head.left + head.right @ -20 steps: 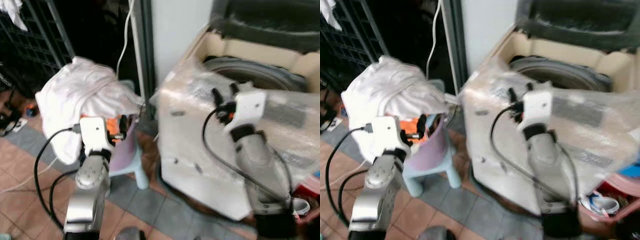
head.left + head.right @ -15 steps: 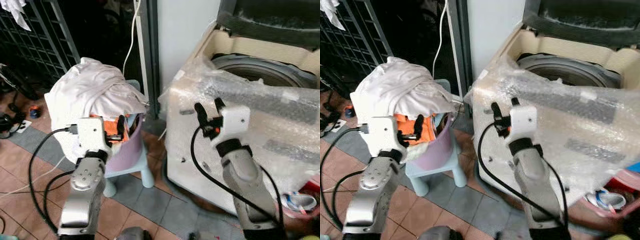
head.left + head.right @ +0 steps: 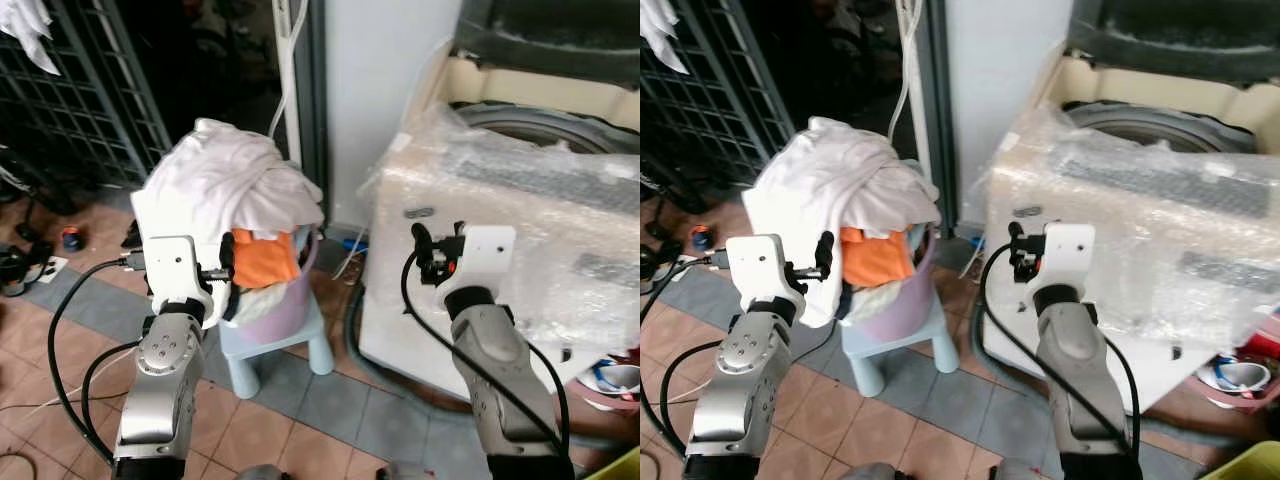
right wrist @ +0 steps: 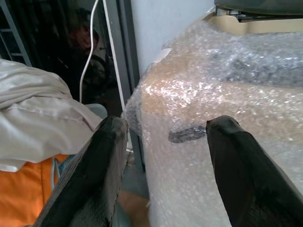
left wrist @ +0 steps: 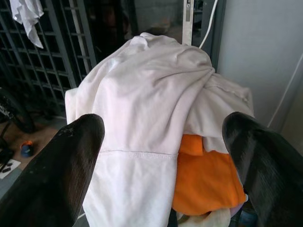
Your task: Clothes washing
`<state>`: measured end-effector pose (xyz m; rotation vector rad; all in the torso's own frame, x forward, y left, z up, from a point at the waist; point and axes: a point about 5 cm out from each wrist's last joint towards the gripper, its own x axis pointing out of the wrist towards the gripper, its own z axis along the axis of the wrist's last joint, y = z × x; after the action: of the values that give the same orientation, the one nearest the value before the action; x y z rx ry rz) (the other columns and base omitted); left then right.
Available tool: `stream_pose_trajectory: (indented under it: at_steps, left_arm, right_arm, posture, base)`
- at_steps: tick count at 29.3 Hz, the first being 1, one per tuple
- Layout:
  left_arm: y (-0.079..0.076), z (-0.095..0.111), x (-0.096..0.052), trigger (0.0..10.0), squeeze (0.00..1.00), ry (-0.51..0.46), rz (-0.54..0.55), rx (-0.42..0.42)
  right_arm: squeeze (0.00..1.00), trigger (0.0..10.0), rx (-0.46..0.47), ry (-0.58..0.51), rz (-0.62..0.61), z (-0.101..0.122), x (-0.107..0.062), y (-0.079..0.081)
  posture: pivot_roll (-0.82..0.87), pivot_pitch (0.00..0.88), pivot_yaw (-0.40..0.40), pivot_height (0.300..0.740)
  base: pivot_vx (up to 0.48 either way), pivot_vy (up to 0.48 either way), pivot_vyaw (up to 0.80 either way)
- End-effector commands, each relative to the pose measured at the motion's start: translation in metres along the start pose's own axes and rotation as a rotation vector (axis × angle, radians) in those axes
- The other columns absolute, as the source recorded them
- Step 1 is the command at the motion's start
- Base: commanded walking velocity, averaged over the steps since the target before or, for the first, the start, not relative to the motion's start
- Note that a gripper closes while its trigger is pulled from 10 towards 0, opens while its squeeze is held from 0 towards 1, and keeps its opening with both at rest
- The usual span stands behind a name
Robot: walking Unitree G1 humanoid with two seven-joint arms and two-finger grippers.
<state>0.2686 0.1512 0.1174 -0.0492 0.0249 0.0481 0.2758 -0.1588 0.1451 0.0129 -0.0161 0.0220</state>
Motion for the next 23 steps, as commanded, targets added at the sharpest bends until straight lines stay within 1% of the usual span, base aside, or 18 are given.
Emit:
stream_pose_trajectory:
  at_steps: [1, 2, 3, 4, 5, 7, 8, 10, 11, 13, 14, 15, 17, 20, 22, 23]
  left_arm:
    - [0.0, 0.007, 0.0, 10.0, 0.0, -0.038, -0.006, 0.009]
    - [0.001, 0.01, 0.001, 10.0, 0.0, -0.056, -0.002, 0.002]
    - [0.001, 0.011, 0.002, 10.0, 0.0, -0.06, -0.002, -0.002]
    - [0.001, 0.012, 0.002, 10.0, 0.0, -0.067, -0.003, -0.007]
    - [0.003, 0.016, 0.004, 10.0, 0.0, -0.083, 0.008, -0.004]
    - [0.004, 0.017, 0.004, 10.0, 0.0, -0.089, 0.016, 0.002]
    - [0.008, 0.017, 0.004, 10.0, 0.0, -0.095, 0.031, -0.01]
    - [0.01, 0.018, 0.002, 10.0, 0.0, -0.1, 0.04, -0.017]
    - [0.011, 0.017, 0.0, 10.0, 0.0, -0.091, 0.043, -0.026]
    - [0.009, 0.014, -0.003, 10.0, 0.0, -0.085, 0.031, -0.02]
    - [0.008, 0.013, -0.005, 10.0, 0.0, -0.079, 0.027, -0.019]
    - [0.007, 0.011, -0.008, 10.0, 0.0, -0.066, 0.019, -0.021]
    - [0.003, 0.009, -0.013, 10.0, 0.0, -0.047, -0.004, -0.025]
    - [0.001, 0.004, -0.013, 10.0, 0.0, -0.03, -0.034, -0.018]
    - [0.001, 0.003, -0.012, 10.0, 0.0, -0.03, -0.037, -0.016]
    - [0.002, 0.003, -0.011, 10.0, 0.0, -0.032, -0.034, -0.018]
  right_arm:
    - [0.0, 10.0, -0.017, -0.018, 0.032, 0.008, 0.005, 0.006]
    - [0.0, 10.0, -0.055, -0.033, 0.044, 0.016, 0.011, 0.013]
    - [0.0, 10.0, -0.057, -0.036, 0.054, 0.018, 0.013, 0.017]
    - [0.0, 10.0, -0.086, -0.039, 0.059, 0.019, 0.015, 0.02]
    - [0.0, 10.0, -0.135, -0.049, 0.065, 0.02, 0.018, 0.024]
    - [0.0, 10.0, -0.152, -0.053, 0.066, 0.02, 0.019, 0.025]
    - [0.0, 10.0, -0.132, -0.03, 0.078, 0.016, 0.018, 0.025]
    - [0.0, 10.0, -0.155, -0.01, 0.055, 0.014, 0.016, 0.022]
    - [0.0, 10.0, -0.197, 0.007, 0.074, 0.011, 0.012, 0.024]
    - [0.0, 10.0, -0.195, 0.038, 0.189, 0.005, 0.005, 0.032]
    - [0.0, 10.0, -0.183, 0.038, 0.214, 0.004, 0.001, 0.034]
    - [0.0, 10.0, -0.155, 0.023, 0.224, 0.005, -0.003, 0.035]
    - [0.0, 10.0, -0.128, -0.004, 0.223, 0.007, -0.008, 0.037]
    - [0.0, 10.0, -0.101, 0.01, 0.208, 0.001, -0.006, 0.039]
    - [0.0, 10.0, -0.096, 0.003, 0.211, 0.003, -0.005, 0.04]
    - [0.0, 10.0, -0.112, -0.018, 0.23, 0.008, -0.004, 0.041]
  posture:
    - [0.01, 0.0, 0.055, 0.74]
    - [0.01, 0.0, 0.044, 0.74]
    - [0.01, 0.0, 0.044, 0.74]
    - [0.02, 0.0, 0.037, 0.74]
    - [0.02, 0.0, 0.034, 0.74]
    - [0.02, 0.0, 0.034, 0.74]
    - [0.01, 0.0, 0.036, 0.74]
    - [0.01, 0.0, 0.039, 0.74]
    - [0.01, 0.0, 0.046, 0.74]
    - [0.0, 0.0, 0.06, 0.74]
    - [0.0, 0.0, 0.064, 0.74]
    - [0.0, 0.0, 0.073, 0.74]
    - [0.0, 0.0, 0.077, 0.74]
    - [-0.01, 0.0, 0.073, 0.74]
    - [-0.01, 0.0, 0.073, 0.74]
    - [-0.02, 0.0, 0.07, 0.74]
  base:
    - [0.0, 0.0, 0.0]
    - [0.0, 0.0, 0.0]
    - [0.0, 0.0, 0.0]
    - [0.0, 0.0, 0.0]
    - [0.0, 0.0, 0.0]
    - [0.0, 0.0, 0.0]
    - [0.0, 0.0, 0.0]
    - [0.0, 0.0, 0.0]
    - [0.0, 0.0, 0.0]
    - [0.289, 0.0, 0.0]
    - [0.315, 0.0, 0.0]
    - [0.315, 0.0, 0.64]
    - [0.33, 0.0, 0.68]
    - [0.347, 0.0, 0.71]
    - [0.352, 0.0, 0.71]
    - [0.371, 0.0, 0.69]
